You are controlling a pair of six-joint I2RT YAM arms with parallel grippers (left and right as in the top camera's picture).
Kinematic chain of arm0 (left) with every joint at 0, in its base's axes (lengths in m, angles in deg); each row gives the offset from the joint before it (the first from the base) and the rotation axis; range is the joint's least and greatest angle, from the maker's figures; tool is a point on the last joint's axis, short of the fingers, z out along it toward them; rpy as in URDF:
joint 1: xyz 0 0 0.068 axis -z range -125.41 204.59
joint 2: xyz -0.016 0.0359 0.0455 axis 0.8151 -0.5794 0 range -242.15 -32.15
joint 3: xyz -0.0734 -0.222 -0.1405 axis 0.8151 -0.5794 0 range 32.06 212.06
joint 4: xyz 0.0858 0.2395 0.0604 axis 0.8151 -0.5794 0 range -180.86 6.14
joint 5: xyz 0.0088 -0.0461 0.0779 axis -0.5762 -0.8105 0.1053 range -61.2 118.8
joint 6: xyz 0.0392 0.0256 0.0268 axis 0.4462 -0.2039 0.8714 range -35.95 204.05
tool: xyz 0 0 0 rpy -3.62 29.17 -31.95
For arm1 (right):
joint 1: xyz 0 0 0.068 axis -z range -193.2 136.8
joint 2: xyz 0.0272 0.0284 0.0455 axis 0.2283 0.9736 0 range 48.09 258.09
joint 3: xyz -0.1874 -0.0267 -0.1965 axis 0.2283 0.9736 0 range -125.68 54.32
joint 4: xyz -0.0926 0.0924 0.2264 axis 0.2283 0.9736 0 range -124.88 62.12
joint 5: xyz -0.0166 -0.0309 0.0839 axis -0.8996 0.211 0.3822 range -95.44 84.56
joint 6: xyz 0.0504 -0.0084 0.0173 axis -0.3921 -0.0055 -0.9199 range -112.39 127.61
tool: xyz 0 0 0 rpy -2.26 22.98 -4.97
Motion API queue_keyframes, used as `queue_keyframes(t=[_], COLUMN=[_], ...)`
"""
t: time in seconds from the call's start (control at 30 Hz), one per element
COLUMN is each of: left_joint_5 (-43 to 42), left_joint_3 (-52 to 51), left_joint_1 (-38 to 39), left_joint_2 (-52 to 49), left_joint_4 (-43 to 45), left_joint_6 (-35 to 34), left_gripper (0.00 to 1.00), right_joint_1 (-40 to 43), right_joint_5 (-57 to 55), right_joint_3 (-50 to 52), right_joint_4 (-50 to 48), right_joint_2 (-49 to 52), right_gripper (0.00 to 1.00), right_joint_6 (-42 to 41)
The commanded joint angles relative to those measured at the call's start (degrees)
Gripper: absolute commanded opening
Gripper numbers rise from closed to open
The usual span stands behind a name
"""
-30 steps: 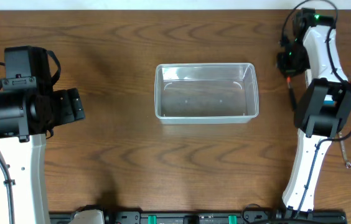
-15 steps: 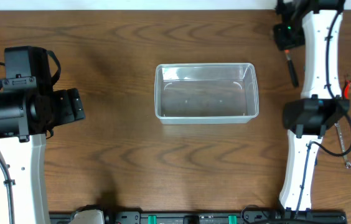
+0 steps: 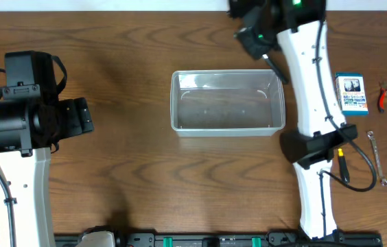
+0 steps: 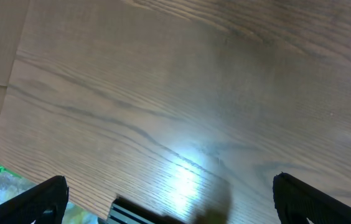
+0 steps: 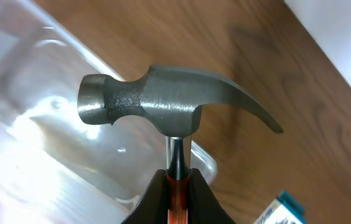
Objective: Pack container
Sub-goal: 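Lift the hammer with the right gripper and carry it over the container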
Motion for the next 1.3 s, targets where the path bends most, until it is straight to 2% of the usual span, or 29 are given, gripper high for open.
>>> queue_keyframes(t=[0.0,0.27,0.5,0.67,1.07,1.27], left_joint_5=[0.4,0.5,0.5,0.5,0.4,0.4], left_joint_3=[0.3,0.3,0.3,0.3,0.3,0.3], left_joint_1=[-0.3,-0.3,-0.3,-0.3,-0.3,-0.3], left_joint_2=[-0.1,-0.1,-0.1,-0.1,-0.1,-0.1], left_joint_4=[-0.5,-0.8,-1.2,-1.2,-0.9,-0.9], left_joint_6=[-0.5,-0.5,-0.5,-0.5,-0.5,-0.5], left_gripper=[0.98,0.98,0.98,0.98,0.98,0.98], right_joint_1=[-3.0,-9.2,-10.3,-10.3,-10.1,-10.2], right_joint_5=[0.6,3.2,5.1,5.7,6.6,6.8], right_joint_3=[-0.7,-0.7,2.1,8.0,21.1,25.8], right_joint_4=[0.2,0.2,0.2,0.2,0.0,-3.1], right_joint_2=[-1.3,-1.3,-1.3,-1.3,-1.3,-1.3], right_gripper=[0.05,0.02,0.01,0.01,0.04,0.06], right_joint_6=[2.6,8.0,9.4,9.9,18.5,18.8])
